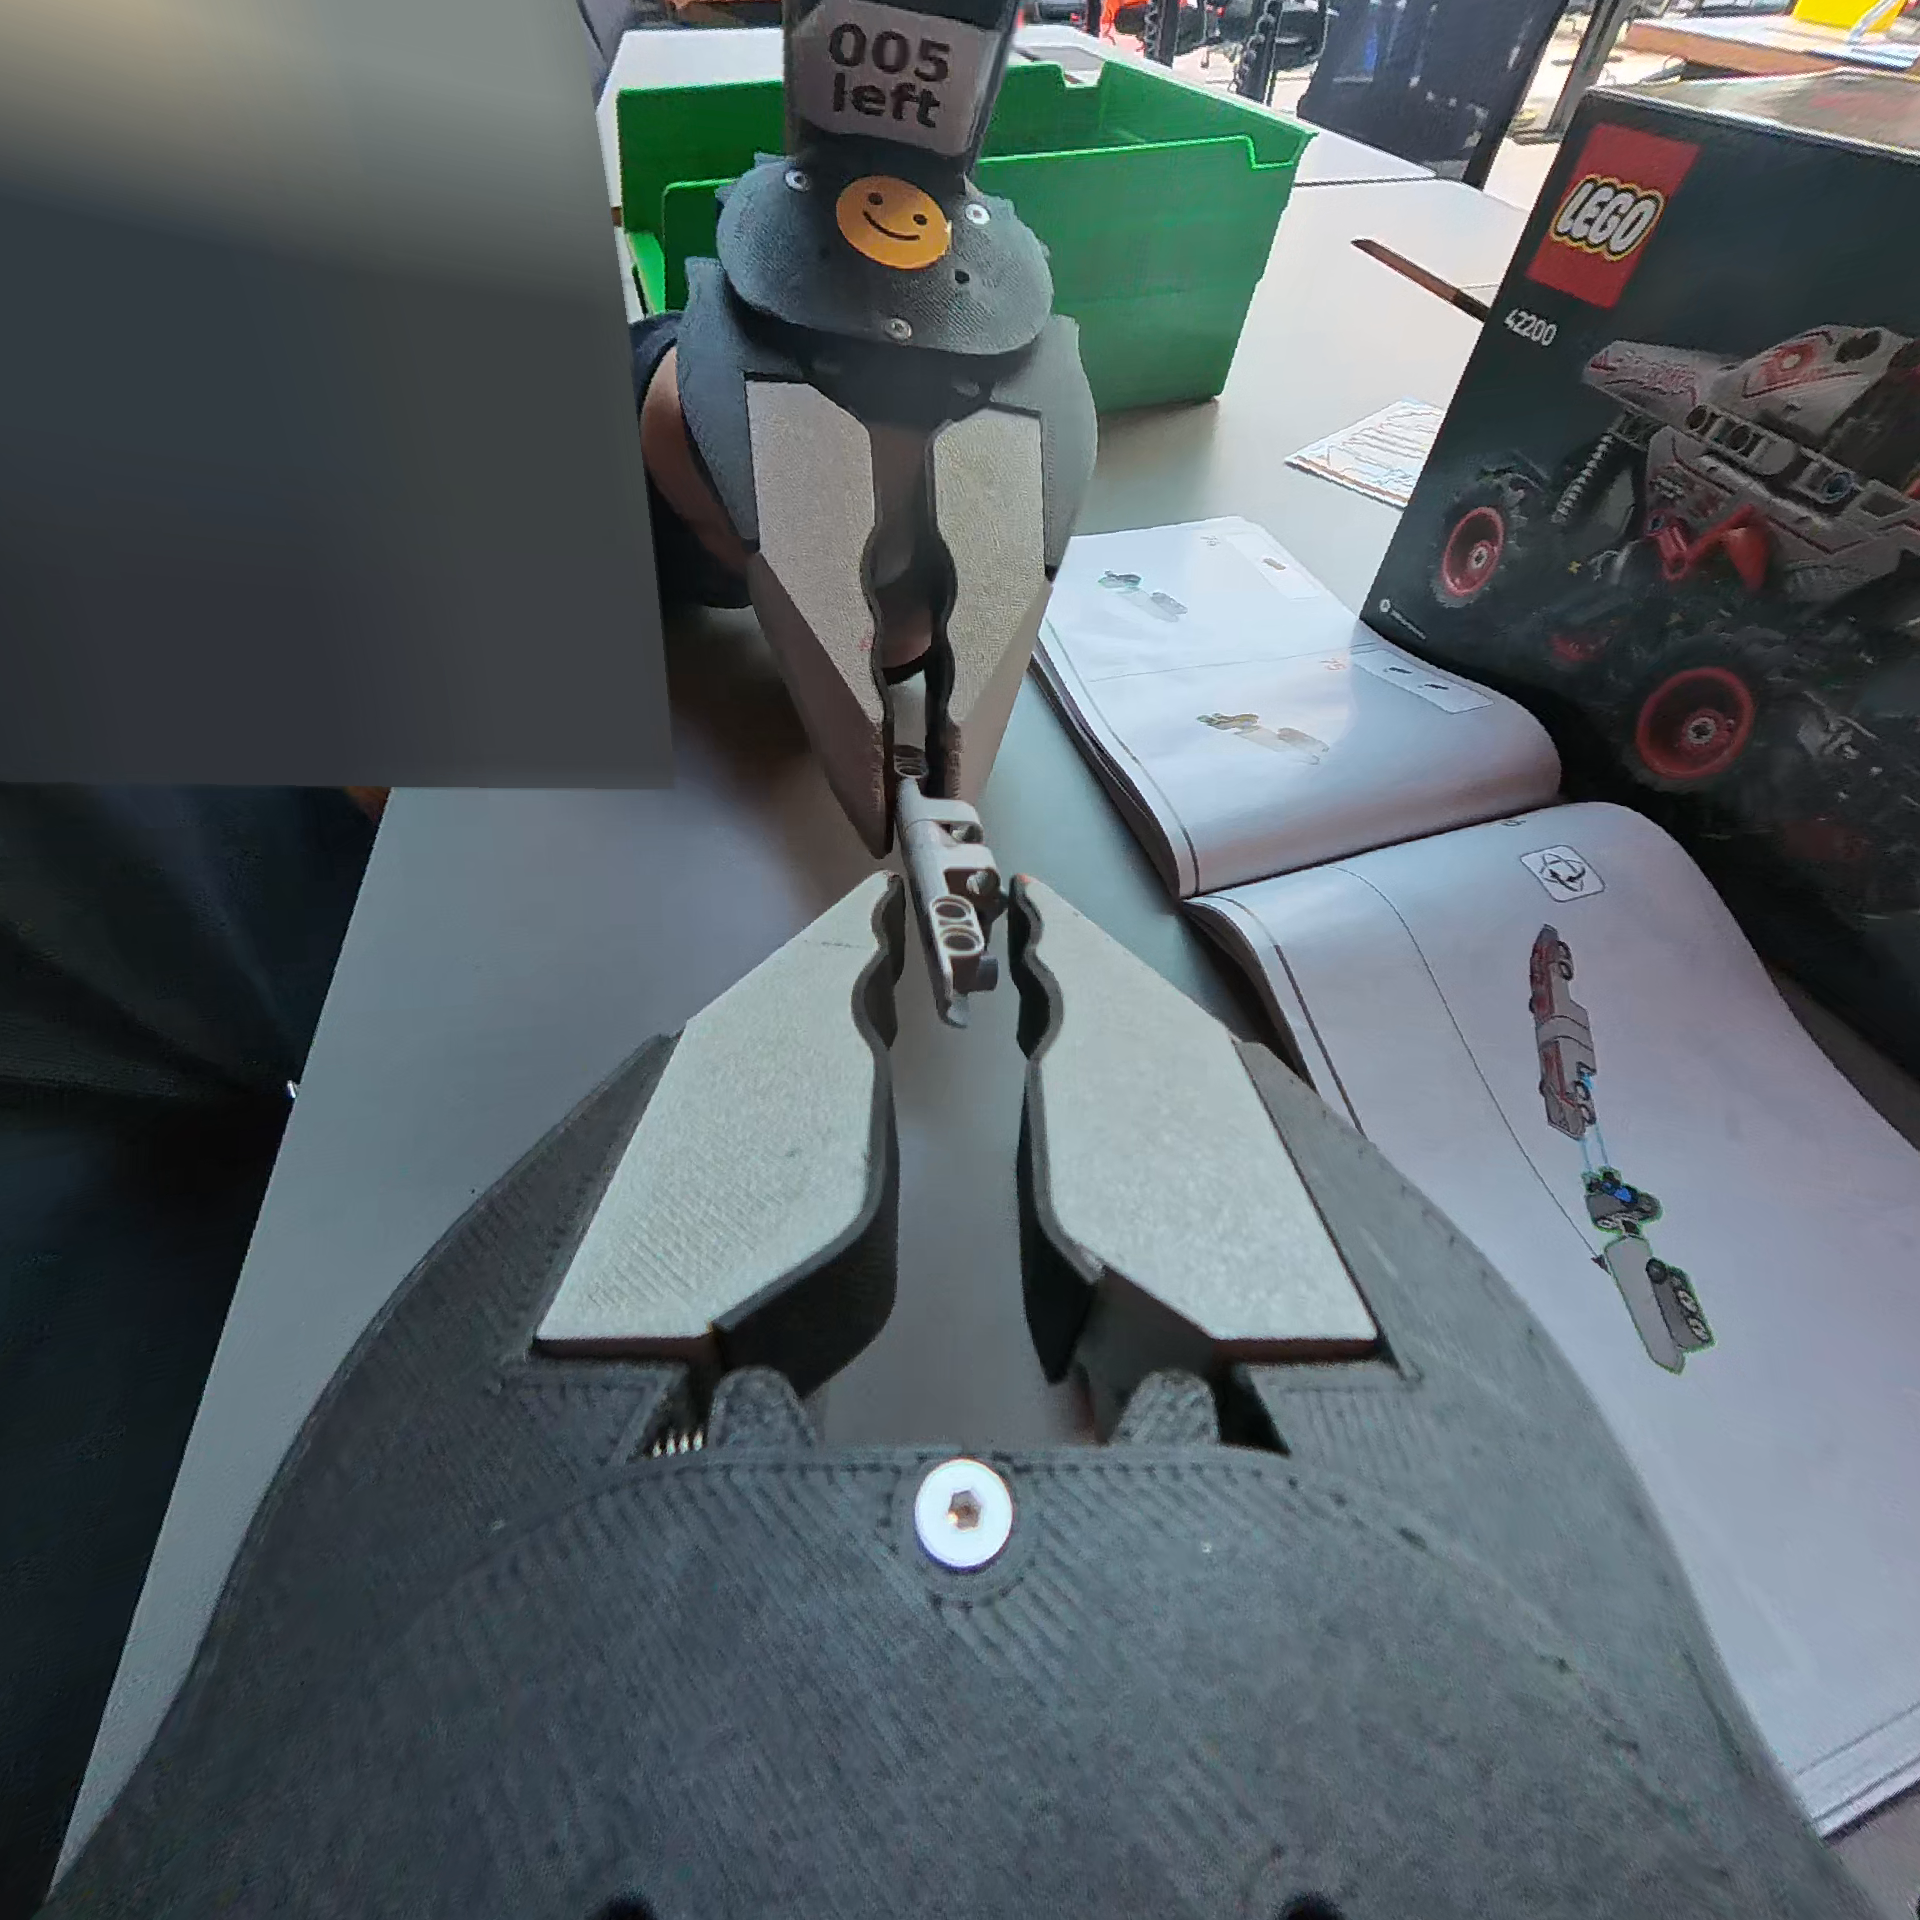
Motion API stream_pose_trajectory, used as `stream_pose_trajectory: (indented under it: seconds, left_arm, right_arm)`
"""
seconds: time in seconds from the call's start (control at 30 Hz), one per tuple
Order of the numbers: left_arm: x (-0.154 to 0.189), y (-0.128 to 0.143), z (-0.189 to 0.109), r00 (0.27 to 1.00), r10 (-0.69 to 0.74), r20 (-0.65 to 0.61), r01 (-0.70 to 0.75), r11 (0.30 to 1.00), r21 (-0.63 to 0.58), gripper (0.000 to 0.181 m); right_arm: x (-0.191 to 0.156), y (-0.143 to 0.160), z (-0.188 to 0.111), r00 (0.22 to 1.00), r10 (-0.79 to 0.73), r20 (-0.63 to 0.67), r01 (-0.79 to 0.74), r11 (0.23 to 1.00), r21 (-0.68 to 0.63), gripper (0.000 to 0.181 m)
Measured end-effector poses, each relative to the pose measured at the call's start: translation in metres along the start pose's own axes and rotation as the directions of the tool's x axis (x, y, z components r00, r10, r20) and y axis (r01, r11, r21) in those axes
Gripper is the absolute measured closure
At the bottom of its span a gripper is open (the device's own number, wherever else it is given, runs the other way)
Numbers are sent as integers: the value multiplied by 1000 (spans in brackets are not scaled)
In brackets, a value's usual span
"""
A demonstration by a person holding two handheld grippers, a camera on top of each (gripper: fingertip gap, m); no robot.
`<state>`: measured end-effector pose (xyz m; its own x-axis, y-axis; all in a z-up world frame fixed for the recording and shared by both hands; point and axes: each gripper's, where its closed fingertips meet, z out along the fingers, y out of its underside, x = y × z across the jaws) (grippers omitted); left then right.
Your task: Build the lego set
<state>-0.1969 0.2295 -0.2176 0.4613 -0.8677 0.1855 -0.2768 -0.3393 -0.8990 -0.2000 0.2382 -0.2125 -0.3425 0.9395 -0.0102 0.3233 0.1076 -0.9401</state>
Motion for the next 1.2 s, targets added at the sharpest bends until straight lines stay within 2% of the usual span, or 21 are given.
stream_pose_trajectory:
  seconds: [0.1, 0.23, 0.4, 0.47, 0.53, 0.6, 0.67, 0.7, 0.8, 1.0, 1.2]
  left_arm:
    - [-1, -3, -2, 999, 51, 18, -51, 998, 23, 176]
    - [0, -7, -5, 1000, 28, 2, -28, 998, 54, 176]
    - [2, -7, -6, 994, -87, -72, 92, 994, 63, 176]
    - [4, -9, -7, 992, -88, -93, 95, 992, 78, 176]
    - [6, -13, -9, 997, 34, -66, -27, 993, 112, 177]
    - [11, -18, -12, 962, 273, 12, -272, 951, 147, 176]
    - [20, -24, -16, 815, 567, 119, -580, 793, 188, 177]
    - [25, -26, -17, 761, 630, 153, -649, 737, 189, 177]
    - [27, -29, -17, 692, 696, 192, -722, 671, 171, 177]
    - [34, -31, -14, 621, 753, 217, -783, 605, 144, 176]
    - [37, -31, -13, 619, 756, 213, -785, 602, 145, 177]
  right_arm:
    - [1, 1, 0, 1000, 4, -1, -4, 1000, -6, 164]
    - [1, 1, 0, 1000, 5, 0, -5, 1000, -8, 166]
    - [0, 2, 1, 1000, -10, -5, 10, 1000, -18, 171]
    - [-1, 0, -1, 999, -31, -9, 31, 1000, -6, 172]
    - [-3, -7, -4, 994, -103, -41, 104, 994, 20, 171]
    - [-7, -16, -7, 972, -216, -90, 220, 975, 41, 167]
    - [-16, -24, -9, 937, -326, -125, 335, 940, 59, 170]
    - [-19, -25, -10, 916, -374, -145, 384, 921, 55, 170]
    - [-20, -27, -11, 870, -451, -202, 465, 885, 28, 171]
    - [-24, -33, -19, 871, -443, -211, 463, 884, 58, 164]
    - [-28, -34, -20, 859, -467, -208, 488, 871, 58, 166]
